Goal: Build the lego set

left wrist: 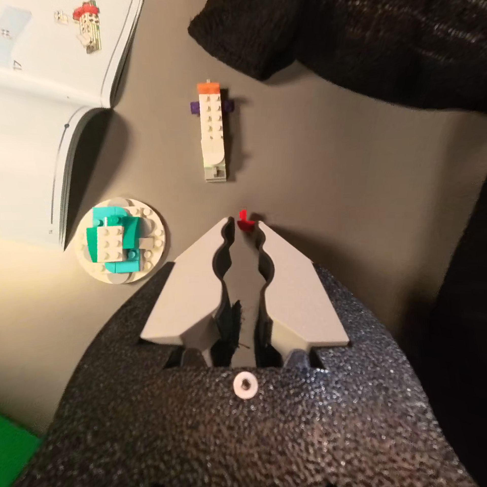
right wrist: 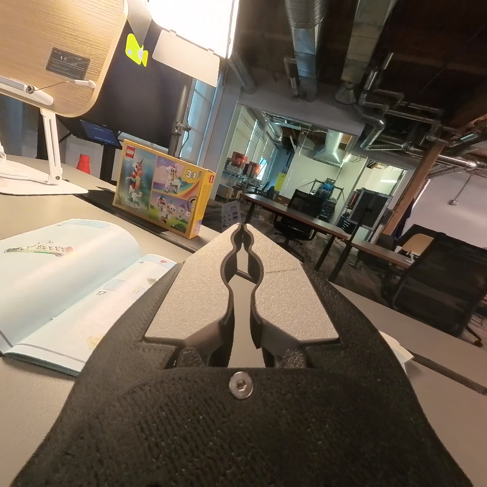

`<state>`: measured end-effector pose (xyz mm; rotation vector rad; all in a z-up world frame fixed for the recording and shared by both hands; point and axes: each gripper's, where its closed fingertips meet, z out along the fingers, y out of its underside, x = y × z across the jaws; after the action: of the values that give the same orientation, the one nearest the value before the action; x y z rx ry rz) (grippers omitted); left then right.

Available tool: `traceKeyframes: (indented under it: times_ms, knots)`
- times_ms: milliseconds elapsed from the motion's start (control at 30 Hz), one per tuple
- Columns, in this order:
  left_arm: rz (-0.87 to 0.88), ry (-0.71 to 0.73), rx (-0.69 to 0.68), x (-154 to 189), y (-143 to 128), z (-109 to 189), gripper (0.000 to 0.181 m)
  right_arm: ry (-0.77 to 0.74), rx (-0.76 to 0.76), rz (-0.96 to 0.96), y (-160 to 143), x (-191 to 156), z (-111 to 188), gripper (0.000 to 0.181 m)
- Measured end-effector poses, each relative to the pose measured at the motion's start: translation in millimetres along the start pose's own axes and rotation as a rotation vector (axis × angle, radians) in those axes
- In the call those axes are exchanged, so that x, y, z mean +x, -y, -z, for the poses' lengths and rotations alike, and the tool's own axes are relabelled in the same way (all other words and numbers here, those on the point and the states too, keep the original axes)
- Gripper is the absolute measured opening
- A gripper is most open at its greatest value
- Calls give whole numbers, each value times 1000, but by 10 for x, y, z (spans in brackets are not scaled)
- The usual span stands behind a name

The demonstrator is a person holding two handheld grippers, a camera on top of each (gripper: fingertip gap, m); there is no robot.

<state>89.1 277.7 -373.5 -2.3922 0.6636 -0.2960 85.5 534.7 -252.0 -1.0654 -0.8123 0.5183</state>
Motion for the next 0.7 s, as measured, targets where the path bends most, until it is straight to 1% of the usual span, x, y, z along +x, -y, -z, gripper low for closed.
traceKeyframes:
  times_ms: [67,133,200,267,333,400,467,500,567,600,633,700]
  knots:
    - [20,-4,-12,-1,-50,-27,26,1,-1,3,-2,-4,-2,0]
    - [64,-26,-1,23,-42,-18,33,0,-1,4,-2,-4,-1,0]
    - [85,-29,3,34,-29,18,38,-2,0,4,0,0,1,0]
    - [97,-53,62,92,80,128,39,-2,1,5,0,0,3,0]
    - [109,-86,148,164,235,335,38,0,0,8,0,-5,1,0]
    - [126,-95,242,187,367,629,36,3,-2,13,-2,-14,-1,0]
    - [155,-66,327,133,422,965,33,4,-4,16,-4,-19,-3,0]
    - [176,-35,359,75,406,1135,33,4,-3,16,-4,-19,-3,0]
    - [238,54,394,-106,280,1464,33,3,-2,14,-3,-15,-2,0]
    - [277,117,389,-231,158,1621,33,3,-2,14,-2,-15,-1,0]
    - [315,200,364,-384,-12,1779,33,3,-2,14,-3,-18,-1,0]
    - [434,419,258,-759,-529,2138,30,6,-4,20,-4,-25,-4,0]
